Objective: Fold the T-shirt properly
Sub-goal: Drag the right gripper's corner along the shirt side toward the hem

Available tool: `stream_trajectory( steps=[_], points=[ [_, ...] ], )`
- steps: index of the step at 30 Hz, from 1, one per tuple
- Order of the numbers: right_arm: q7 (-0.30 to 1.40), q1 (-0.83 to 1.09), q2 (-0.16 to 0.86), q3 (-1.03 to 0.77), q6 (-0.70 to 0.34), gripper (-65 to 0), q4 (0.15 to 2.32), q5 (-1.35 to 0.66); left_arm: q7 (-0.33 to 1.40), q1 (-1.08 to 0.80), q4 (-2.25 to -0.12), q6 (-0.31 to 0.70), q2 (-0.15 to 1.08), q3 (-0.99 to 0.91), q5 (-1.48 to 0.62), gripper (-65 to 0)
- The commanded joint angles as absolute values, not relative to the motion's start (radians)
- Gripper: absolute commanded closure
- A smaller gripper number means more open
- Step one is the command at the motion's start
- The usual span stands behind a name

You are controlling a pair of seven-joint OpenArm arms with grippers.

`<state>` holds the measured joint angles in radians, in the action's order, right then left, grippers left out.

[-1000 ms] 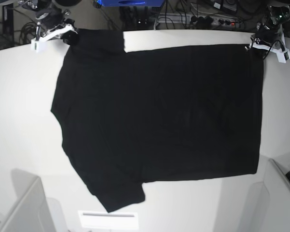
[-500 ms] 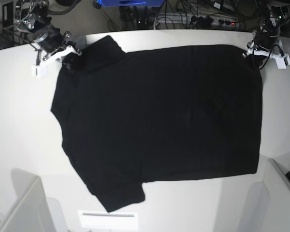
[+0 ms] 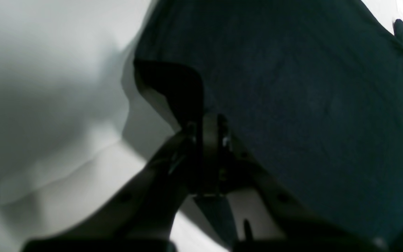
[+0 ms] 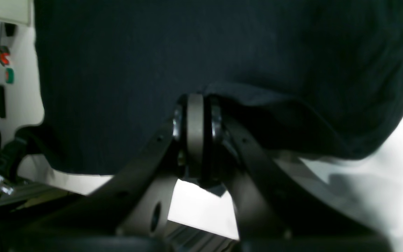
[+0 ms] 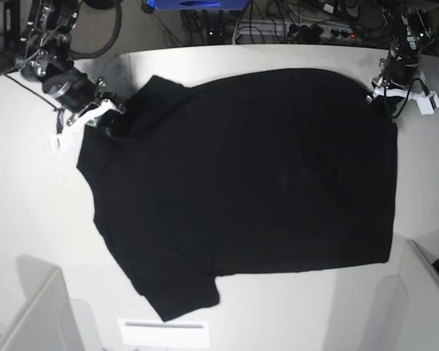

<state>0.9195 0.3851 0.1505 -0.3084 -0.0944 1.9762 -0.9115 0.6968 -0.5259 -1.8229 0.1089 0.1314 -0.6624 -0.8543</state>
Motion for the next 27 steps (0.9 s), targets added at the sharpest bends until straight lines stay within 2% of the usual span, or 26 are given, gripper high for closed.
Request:
stream_trajectory(
  steps=[1, 4, 8, 22, 27],
  points=[
    [0.915, 0.374, 0.159, -0.314, -0.099, 0.0, 1.991, -0.926, 0.679, -0.524, -1.836, 0.117, 0.142, -0.670, -0.866, 0.0],
    [0.928, 0.343, 0.159, -0.314, -0.099, 0.0, 1.989, -0.924, 0.679, -0.506, -1.834, 0.111, 0.133, -0.671, -0.866, 0.0],
    [0.946, 0.303, 0.159, -0.314, -0.099, 0.0, 1.983, -0.923, 0.680, -0.481, -1.836, 0.039, 0.107, -0.723, -0.866, 0.0],
    [0.977, 0.143, 0.159, -0.305, -0.099, 0.0, 1.836, -0.923, 0.680, -0.424, -1.822, 0.027, 0.104, -0.725, -0.862, 0.0],
    [0.978, 0.093, 0.159, -0.305, -0.099, 0.0, 1.773, -0.923, 0.680, -0.394, -1.788, -0.022, 0.104, -0.725, -0.866, 0.0]
  ],
)
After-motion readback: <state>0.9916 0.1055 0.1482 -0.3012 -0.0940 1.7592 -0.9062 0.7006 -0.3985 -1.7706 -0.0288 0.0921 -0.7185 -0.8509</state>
